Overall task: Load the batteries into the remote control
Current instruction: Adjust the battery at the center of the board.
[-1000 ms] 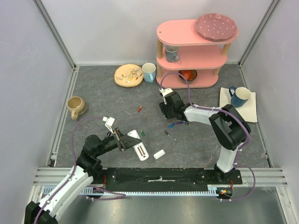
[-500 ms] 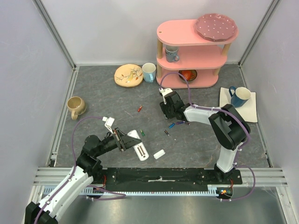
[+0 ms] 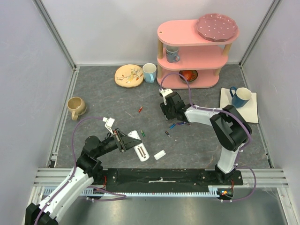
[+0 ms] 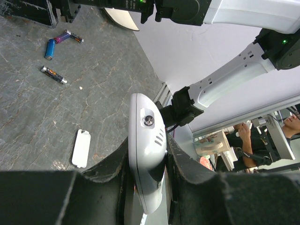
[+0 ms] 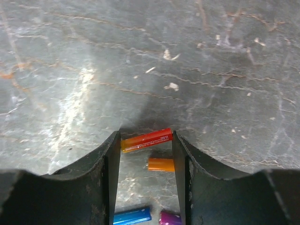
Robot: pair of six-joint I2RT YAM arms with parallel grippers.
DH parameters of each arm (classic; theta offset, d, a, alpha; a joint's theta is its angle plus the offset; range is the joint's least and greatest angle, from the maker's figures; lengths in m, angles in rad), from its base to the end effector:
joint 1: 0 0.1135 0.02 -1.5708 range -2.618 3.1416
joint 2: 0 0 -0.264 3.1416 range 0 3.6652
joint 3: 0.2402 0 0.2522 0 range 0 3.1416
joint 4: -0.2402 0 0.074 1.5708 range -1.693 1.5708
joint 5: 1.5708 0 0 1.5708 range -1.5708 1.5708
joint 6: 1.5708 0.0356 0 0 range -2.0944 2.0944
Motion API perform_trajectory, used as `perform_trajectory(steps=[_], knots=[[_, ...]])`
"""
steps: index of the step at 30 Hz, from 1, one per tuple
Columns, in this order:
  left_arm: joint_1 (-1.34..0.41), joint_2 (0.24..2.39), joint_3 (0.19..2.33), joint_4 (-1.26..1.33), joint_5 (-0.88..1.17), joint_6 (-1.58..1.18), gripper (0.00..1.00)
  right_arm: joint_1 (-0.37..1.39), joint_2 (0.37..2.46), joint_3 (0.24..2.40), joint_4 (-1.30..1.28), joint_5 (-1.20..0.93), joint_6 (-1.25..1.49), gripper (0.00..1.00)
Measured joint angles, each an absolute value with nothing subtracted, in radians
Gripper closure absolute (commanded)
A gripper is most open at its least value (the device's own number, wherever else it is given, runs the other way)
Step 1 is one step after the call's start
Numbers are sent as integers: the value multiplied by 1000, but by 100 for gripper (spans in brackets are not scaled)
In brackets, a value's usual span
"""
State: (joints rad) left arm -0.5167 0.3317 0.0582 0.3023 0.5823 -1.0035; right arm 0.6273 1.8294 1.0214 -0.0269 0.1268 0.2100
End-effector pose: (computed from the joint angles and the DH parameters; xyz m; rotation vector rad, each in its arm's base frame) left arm 0.1000 -0.0793 0.1941 0.1004 1.7979 -1.5939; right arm 0.3050 0.2156 0.1521 -0.4414 2.3697 0.2379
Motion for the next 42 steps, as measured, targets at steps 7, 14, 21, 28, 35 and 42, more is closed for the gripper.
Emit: perform_trajectory(steps=[7, 14, 21, 28, 35, 42], knots=[[-517, 321, 58, 303, 583, -1003, 98, 689, 1771, 1016, -48, 31, 100, 65], [-517, 292, 58, 308, 588, -1003, 98, 749, 1749, 1018, -94, -67, -125, 72], [-517, 255, 58, 306, 602, -1003, 98, 749, 1712, 1006, -139, -55, -152, 72], [-517, 245, 58, 301, 604, -1003, 98, 761, 1682, 1005, -165, -80, -188, 72], [-517, 211, 58, 277, 603, -1002, 98, 768, 1686, 1005, -174, -46, -140, 80], [-517, 210, 58, 256, 598, -996, 98, 767, 1688, 1043, -173, 52, 157, 93]])
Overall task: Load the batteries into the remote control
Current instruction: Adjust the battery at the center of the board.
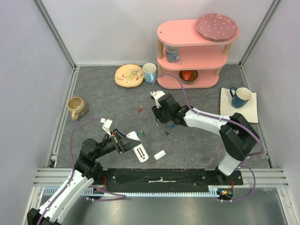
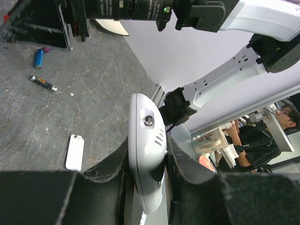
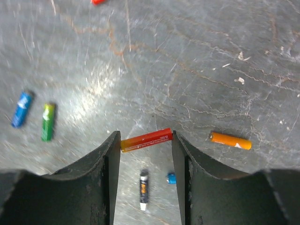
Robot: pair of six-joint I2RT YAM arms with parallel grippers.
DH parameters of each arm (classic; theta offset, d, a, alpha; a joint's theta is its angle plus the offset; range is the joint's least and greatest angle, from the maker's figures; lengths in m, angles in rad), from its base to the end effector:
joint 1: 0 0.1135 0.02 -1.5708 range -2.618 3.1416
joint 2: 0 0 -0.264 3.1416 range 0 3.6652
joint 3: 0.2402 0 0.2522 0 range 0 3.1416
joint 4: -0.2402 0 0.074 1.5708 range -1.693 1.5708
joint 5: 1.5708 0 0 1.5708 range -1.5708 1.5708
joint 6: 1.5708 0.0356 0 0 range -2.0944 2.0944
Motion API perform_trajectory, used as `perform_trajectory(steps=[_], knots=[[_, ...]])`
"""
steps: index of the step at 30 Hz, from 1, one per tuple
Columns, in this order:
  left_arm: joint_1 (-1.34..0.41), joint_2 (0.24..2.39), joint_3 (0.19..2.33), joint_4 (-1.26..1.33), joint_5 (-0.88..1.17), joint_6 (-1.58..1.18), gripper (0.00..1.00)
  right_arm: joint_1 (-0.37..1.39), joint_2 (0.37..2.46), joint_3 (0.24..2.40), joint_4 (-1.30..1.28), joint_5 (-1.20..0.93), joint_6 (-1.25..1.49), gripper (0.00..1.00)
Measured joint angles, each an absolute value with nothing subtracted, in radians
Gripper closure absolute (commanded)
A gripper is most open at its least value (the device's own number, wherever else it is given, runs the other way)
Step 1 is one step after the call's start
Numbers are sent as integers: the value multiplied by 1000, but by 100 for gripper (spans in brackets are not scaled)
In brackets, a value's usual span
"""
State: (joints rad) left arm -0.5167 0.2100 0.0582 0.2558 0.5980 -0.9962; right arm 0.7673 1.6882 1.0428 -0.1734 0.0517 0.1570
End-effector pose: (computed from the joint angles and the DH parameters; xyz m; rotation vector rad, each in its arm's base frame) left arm 0.0908 -0.0747 0.2015 0.1549 1.7187 -1.6097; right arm 0.2586 0.2469 0.1963 -0.7038 2.3166 0.3701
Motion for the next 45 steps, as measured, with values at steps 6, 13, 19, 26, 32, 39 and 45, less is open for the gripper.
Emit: perform_trajectory(steps=[6, 13, 19, 26, 32, 39, 45], knots=[[-516, 222, 58, 239, 576, -996, 98, 768, 1689, 1079, -179, 180, 520, 100], [-516, 223, 58, 232, 547, -997, 98, 767, 1690, 1034, -244, 351, 964, 100], [-517, 223, 58, 232, 525, -997, 98, 767, 1720, 1034, -317, 404, 1231, 100], [-517, 222, 58, 227, 524, -997, 98, 768, 1773, 1047, -374, 428, 1379, 100], [-517, 222, 58, 217, 524, -997, 98, 768, 1808, 1090, -399, 446, 1398, 82], [-517, 223, 58, 216, 523, -997, 98, 768, 1831, 1122, -421, 447, 1396, 68], [-517, 223, 58, 215, 521, -997, 98, 768, 1842, 1139, -435, 442, 1390, 56]])
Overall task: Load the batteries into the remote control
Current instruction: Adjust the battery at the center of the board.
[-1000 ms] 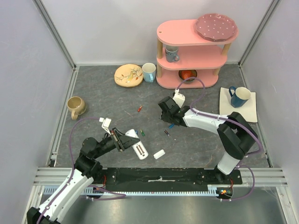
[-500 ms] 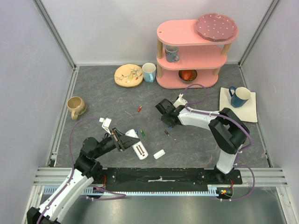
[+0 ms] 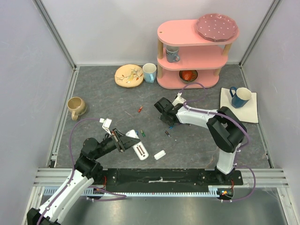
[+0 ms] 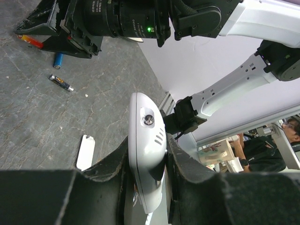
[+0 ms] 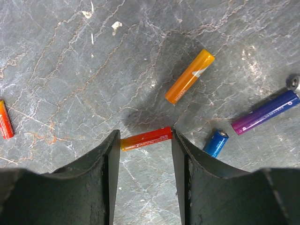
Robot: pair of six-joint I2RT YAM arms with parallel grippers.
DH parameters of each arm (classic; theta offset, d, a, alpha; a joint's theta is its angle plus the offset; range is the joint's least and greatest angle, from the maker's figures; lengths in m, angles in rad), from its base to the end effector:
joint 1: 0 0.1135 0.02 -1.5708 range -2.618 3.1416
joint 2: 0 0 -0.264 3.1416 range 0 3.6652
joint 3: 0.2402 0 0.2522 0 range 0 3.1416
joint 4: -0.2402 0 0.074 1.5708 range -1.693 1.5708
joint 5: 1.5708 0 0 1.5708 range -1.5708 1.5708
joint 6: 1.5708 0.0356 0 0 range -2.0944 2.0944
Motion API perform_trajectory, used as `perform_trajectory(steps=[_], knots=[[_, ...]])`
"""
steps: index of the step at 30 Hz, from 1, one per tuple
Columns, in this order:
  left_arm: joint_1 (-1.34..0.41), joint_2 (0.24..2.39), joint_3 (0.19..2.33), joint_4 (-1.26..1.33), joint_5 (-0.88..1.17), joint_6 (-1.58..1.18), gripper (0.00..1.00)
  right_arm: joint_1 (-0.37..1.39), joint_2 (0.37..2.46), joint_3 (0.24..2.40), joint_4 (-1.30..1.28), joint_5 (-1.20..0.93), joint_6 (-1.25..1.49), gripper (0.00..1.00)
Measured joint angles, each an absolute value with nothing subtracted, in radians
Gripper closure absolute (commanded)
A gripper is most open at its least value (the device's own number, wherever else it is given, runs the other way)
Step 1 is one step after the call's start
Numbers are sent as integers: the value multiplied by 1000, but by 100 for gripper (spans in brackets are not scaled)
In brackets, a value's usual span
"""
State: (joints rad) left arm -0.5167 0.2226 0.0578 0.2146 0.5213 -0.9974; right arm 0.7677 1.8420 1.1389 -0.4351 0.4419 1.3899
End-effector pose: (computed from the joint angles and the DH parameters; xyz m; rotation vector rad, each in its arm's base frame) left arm 0.0945 -0.0741 0.1960 0.0581 1.7596 -1.5524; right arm 0.2702 0.2397 0.1588 0.8988 2.3847 0.2229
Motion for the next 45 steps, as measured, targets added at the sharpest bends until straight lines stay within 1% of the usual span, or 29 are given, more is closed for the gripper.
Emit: perform_trajectory(steps=[1, 9, 13, 16, 26, 28, 31, 35, 37, 40, 45], knots=[[-517, 223, 58, 214, 519, -997, 98, 768, 1846, 1146, -438, 441, 1387, 53], [-517, 223, 58, 210, 506, -997, 98, 768, 1863, 1170, -450, 432, 1368, 45], [-517, 223, 58, 210, 506, -997, 98, 768, 1874, 1187, -463, 422, 1359, 34], [-517, 224, 58, 210, 506, -997, 98, 768, 1883, 1204, -471, 416, 1348, 30], [-517, 224, 58, 181, 506, -997, 98, 768, 1876, 1217, -509, 431, 1267, 28], [-516, 224, 58, 173, 505, -997, 98, 769, 1852, 1217, -519, 446, 1204, 28], [-517, 224, 58, 165, 505, -997, 98, 769, 1792, 1215, -500, 459, 1031, 28], [-517, 220, 58, 165, 503, -997, 98, 768, 1672, 1151, -364, 415, 703, 30], [-517, 213, 58, 165, 503, -997, 98, 768, 1621, 1090, -293, 361, 548, 34], [-517, 200, 57, 166, 503, -997, 98, 768, 1621, 1044, -240, 277, 357, 37], [-517, 196, 54, 165, 503, -997, 98, 768, 1658, 1023, -212, 181, 191, 39]])
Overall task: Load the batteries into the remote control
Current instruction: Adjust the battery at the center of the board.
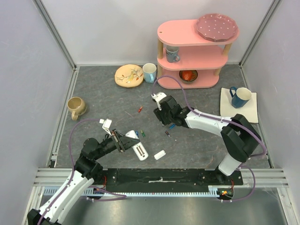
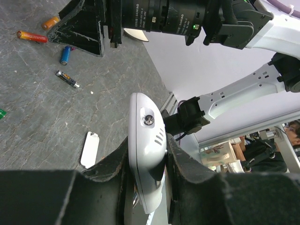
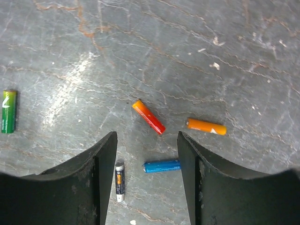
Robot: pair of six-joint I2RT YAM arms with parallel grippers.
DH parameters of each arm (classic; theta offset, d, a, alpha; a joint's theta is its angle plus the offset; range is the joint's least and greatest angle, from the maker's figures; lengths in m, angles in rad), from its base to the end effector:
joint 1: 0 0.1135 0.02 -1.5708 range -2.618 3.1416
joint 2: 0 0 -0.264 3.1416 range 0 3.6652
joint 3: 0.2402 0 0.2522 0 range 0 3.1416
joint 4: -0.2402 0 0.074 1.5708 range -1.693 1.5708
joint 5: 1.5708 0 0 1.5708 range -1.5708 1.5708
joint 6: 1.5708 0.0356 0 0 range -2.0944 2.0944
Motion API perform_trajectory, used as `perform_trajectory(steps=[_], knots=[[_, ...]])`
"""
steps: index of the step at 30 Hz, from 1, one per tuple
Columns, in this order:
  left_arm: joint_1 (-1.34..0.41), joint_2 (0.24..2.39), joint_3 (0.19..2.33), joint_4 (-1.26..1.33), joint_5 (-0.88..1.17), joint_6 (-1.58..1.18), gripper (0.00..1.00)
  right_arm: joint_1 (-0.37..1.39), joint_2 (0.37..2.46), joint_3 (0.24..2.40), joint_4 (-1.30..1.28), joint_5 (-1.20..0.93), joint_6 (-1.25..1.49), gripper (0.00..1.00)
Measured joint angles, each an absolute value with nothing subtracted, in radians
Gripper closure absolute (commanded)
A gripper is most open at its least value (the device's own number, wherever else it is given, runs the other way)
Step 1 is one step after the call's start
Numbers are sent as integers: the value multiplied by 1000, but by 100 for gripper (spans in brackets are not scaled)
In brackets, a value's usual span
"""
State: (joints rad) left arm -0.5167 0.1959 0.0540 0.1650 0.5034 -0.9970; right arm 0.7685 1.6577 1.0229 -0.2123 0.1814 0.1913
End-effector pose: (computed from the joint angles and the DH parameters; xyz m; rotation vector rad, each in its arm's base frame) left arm 0.0934 -0.0728 0.1921 0.0307 1.7836 -1.5347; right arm 0.2546 0.2372 0.1979 -0.6065 2.3344 0.2268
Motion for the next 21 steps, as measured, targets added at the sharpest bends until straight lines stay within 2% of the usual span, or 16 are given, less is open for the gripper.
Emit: perform_trajectory(steps=[8, 21], knots=[[-517, 187, 52, 158, 503, -997, 98, 768, 1755, 1075, -195, 113, 89, 47], [-517, 162, 51, 128, 499, -997, 98, 758, 1818, 1079, -197, 110, 67, 53]])
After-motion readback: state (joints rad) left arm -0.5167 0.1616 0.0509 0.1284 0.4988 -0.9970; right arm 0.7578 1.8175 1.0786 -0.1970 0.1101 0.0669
